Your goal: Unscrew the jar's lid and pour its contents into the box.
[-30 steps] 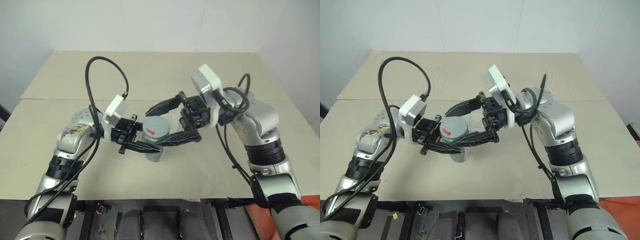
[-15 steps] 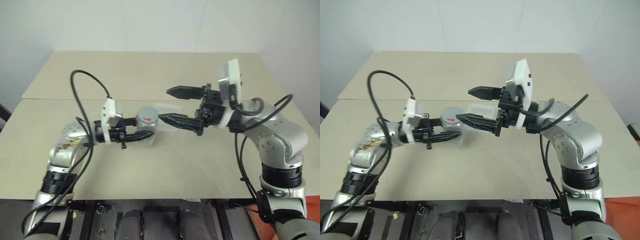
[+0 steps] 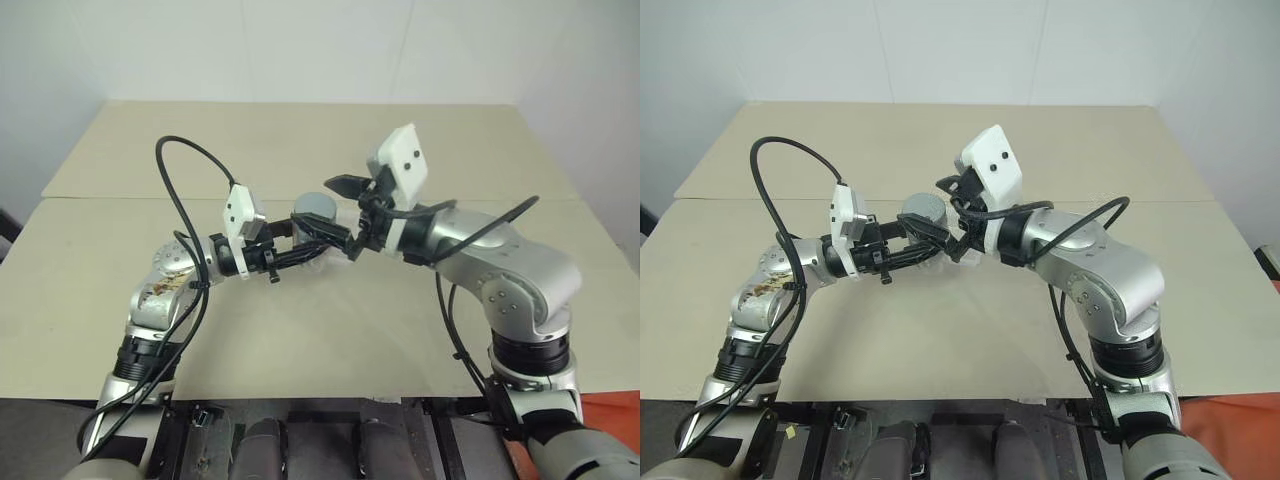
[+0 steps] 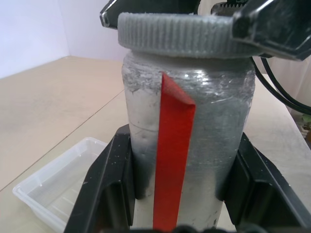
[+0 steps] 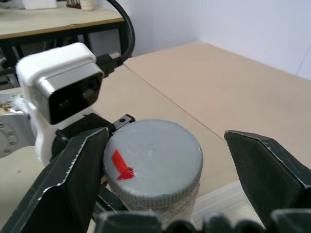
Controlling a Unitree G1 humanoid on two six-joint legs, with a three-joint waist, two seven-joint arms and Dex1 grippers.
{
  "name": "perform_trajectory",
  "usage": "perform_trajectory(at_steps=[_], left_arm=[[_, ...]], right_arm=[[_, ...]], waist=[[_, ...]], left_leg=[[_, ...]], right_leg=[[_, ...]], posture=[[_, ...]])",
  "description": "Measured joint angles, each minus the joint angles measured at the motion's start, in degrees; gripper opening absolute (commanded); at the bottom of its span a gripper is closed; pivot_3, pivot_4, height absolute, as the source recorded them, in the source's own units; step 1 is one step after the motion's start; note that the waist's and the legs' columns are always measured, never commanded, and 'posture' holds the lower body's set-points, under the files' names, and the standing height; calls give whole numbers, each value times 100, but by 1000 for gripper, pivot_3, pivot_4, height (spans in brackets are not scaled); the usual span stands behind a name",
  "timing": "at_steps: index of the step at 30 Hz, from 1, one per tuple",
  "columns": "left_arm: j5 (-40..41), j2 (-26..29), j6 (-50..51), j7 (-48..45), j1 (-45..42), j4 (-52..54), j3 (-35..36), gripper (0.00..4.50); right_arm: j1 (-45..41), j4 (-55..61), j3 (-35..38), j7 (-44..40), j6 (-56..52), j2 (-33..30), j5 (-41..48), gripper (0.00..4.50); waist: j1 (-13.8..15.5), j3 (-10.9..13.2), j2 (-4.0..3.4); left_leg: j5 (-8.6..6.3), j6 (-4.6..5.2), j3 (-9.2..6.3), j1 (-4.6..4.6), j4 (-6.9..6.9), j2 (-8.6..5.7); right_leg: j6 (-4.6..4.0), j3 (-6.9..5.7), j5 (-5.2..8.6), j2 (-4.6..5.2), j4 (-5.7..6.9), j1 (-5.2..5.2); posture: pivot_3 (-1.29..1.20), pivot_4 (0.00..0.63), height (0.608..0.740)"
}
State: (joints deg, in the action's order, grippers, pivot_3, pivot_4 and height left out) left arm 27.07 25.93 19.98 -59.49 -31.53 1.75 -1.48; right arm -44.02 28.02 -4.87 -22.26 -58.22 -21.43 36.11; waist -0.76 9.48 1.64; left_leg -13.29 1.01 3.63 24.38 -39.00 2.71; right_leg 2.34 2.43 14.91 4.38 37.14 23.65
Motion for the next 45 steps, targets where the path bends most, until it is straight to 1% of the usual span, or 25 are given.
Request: perform_trajectory(at_steps=[10, 16, 21, 29, 32, 35, 36, 39, 40, 45], left_arm=[[59, 97, 77, -140, 6, 7, 1, 1943], [263, 384, 203, -305, 72, 10, 83, 1943], [474, 667, 265, -497, 143, 21, 328, 1943], [676, 847, 372, -877, 221, 163, 353, 1943], [676, 856, 379, -920, 222, 163, 353, 1943], [671, 857, 376, -926, 218, 116, 357, 1943], [648, 852, 370, -924, 189, 45, 352, 1943], [535, 768, 313, -922, -27, -226, 272, 1943], [466, 704, 251, -930, -120, -321, 241, 1943], [334, 453, 120, -983, -347, -535, 23, 1943]], right_arm=[[-64, -4, -132, 7, -58, -47, -96, 4445], [-25, 78, -135, -271, -58, -293, 30, 4445], [126, 113, -25, -475, -56, -620, 69, 4445], [205, 64, 144, -719, 46, -810, 68, 4445], [262, 65, 164, -898, 137, -959, 67, 4445], [447, 70, 219, -1393, 322, -1278, 141, 4445], [479, 70, 280, -1530, 366, -1294, 209, 4445], [436, 104, 385, -1719, 504, -1223, 415, 4445], [382, 101, 385, -1704, 520, -1102, 456, 4445], [-5, 48, 279, -1381, 524, -627, 443, 4445]], waist=[[-1, 0, 0], [-6, 0, 0], [-3, 0, 0], [0, 0, 0], [0, 0, 0], [16, 0, 0], [10, 0, 0], [7, 0, 0], [-4, 0, 0], [-12, 0, 0]], left_leg=[[0, 0, 0, 0, 0, 0], [0, 0, 0, -1, 1, 1], [0, 0, 1, 0, 1, 1], [0, 0, 1, 0, 1, 1], [0, 0, 2, 0, 1, 1], [0, 1, 2, 0, 0, 1], [0, 0, 2, 0, 0, 1], [0, 1, 1, -5, 0, 1], [0, 1, 2, -6, 0, 1], [0, 1, 2, 0, 1, 1]], right_leg=[[0, 0, 0, -1, -1, 0], [0, 0, 0, -1, -1, 1], [0, 0, 0, 0, -2, 1], [0, 0, 0, -1, -2, 1], [0, 0, 0, -1, -3, 1], [0, -1, 0, -1, -5, -2], [0, -1, 0, -1, -4, -2], [0, -2, 0, -4, -3, -7], [0, 0, 0, -3, -3, -6], [0, 1, 0, -4, -2, 2]], posture=[[0, 150, 740], [0, 150, 740], [0, 150, 740], [0, 150, 740], [0, 150, 740], [0, 150, 740], [0, 150, 740], [0, 150, 740], [0, 150, 740], [0, 150, 740]])
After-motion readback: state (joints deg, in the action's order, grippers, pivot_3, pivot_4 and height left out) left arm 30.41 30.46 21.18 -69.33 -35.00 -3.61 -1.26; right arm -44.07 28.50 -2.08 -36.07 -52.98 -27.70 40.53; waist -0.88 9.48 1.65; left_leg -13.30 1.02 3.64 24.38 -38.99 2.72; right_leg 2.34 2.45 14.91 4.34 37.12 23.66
